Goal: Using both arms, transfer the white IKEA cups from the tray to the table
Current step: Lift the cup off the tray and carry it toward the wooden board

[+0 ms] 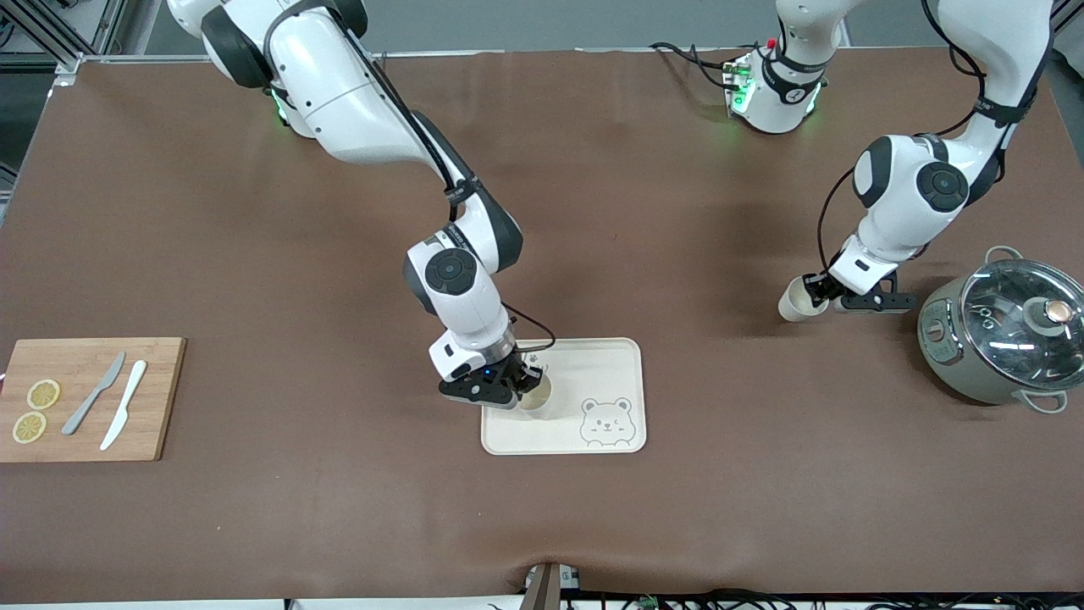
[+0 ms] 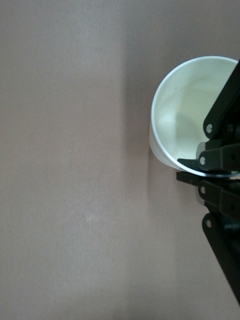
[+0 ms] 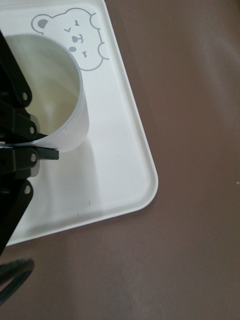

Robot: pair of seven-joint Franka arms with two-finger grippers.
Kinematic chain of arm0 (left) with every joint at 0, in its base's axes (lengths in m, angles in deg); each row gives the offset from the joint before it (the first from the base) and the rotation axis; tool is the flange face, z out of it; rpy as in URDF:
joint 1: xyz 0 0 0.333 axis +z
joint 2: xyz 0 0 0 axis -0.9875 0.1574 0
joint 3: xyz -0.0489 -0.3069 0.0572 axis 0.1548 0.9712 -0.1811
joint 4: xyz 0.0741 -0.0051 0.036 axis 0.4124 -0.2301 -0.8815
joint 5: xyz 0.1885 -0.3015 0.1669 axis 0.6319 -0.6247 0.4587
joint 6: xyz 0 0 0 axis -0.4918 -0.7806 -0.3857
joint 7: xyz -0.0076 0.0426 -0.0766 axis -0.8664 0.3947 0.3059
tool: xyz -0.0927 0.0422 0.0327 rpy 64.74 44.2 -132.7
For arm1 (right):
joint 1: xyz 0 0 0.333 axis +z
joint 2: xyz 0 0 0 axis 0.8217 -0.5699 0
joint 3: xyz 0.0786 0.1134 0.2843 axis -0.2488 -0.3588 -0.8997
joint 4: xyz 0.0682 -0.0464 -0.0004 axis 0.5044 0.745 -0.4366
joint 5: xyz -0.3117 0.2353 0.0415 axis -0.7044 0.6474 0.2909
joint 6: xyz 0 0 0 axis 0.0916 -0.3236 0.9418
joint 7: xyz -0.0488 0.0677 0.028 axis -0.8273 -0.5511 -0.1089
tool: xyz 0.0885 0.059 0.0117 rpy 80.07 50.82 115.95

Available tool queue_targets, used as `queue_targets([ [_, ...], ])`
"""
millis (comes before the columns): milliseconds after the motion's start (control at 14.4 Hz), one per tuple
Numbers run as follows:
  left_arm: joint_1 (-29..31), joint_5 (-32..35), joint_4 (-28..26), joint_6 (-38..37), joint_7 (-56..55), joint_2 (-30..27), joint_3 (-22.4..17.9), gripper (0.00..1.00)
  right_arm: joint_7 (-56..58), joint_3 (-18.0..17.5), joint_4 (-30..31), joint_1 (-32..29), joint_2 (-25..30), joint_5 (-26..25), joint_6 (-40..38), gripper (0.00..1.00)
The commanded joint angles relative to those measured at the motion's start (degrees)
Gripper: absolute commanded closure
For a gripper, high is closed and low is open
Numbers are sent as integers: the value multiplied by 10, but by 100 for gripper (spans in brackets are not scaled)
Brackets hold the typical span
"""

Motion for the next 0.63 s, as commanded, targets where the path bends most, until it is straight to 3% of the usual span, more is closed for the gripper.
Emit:
queue_targets([
  [0, 11, -9, 0, 22, 14, 16, 10, 100, 17, -3, 4, -18, 59, 2, -78, 100],
  [418, 11, -9, 2, 31, 17, 23, 9, 100, 199, -9, 19, -129, 221, 36, -337, 100],
  [488, 11, -7, 2, 31, 18, 23, 9, 78, 222, -9, 27, -149, 250, 36, -373, 100],
  [557, 11, -3, 3, 31, 27, 24, 8, 1, 244, -8, 36, -167, 275, 35, -404, 100],
])
